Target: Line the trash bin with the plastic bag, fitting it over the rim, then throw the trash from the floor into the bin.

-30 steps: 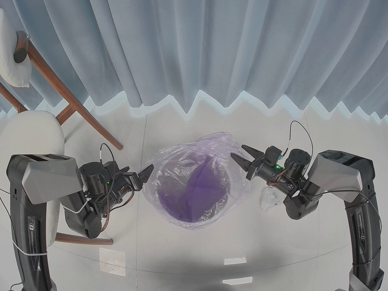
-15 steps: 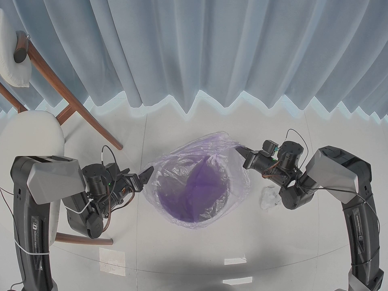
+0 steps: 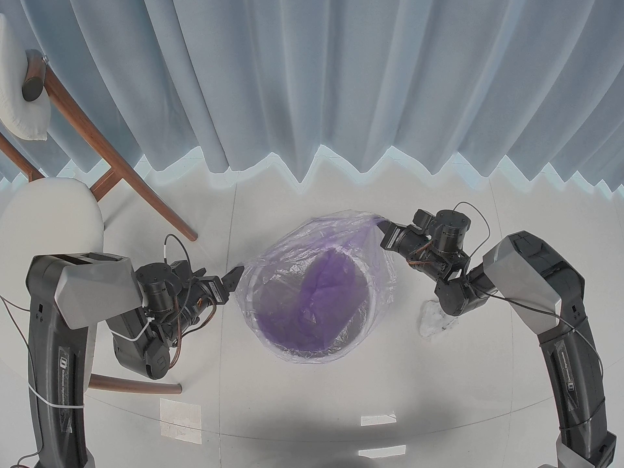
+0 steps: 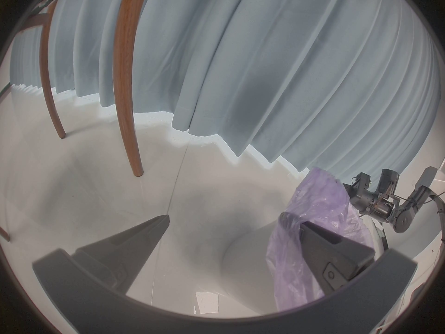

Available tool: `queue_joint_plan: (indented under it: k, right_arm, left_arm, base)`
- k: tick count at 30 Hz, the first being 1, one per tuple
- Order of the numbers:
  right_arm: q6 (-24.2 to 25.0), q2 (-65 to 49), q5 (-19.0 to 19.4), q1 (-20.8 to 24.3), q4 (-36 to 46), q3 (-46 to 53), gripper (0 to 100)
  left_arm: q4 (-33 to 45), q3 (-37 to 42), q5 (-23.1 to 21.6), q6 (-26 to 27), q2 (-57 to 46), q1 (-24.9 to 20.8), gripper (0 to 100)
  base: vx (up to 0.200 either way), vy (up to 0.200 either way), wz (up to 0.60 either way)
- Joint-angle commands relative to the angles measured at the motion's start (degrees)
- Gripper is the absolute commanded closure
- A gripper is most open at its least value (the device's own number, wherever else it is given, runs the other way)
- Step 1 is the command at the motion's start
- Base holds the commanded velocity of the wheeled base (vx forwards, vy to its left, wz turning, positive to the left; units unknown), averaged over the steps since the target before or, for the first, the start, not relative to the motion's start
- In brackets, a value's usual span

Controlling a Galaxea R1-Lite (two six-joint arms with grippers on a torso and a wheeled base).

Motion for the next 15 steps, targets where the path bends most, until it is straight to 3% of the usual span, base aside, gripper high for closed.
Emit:
queue_joint_plan:
  k: [1, 15]
  right_arm:
    - [0.0, 0.9, -0.1, 0.8, -0.7, -0.8, 100]
    - [0.4, 0.3, -1.7, 3.3, -0.3, -2.2, 100]
  left_arm:
    - [-0.1, -1.6, 0.2, -0.2, 2.3, -0.1, 0]
    - [-0.1, -2.3, 0.7, -0.2, 4.0, 0.0, 0]
  base:
    - [0.0, 0.0, 0.0]
    - [0.0, 0.0, 0.0]
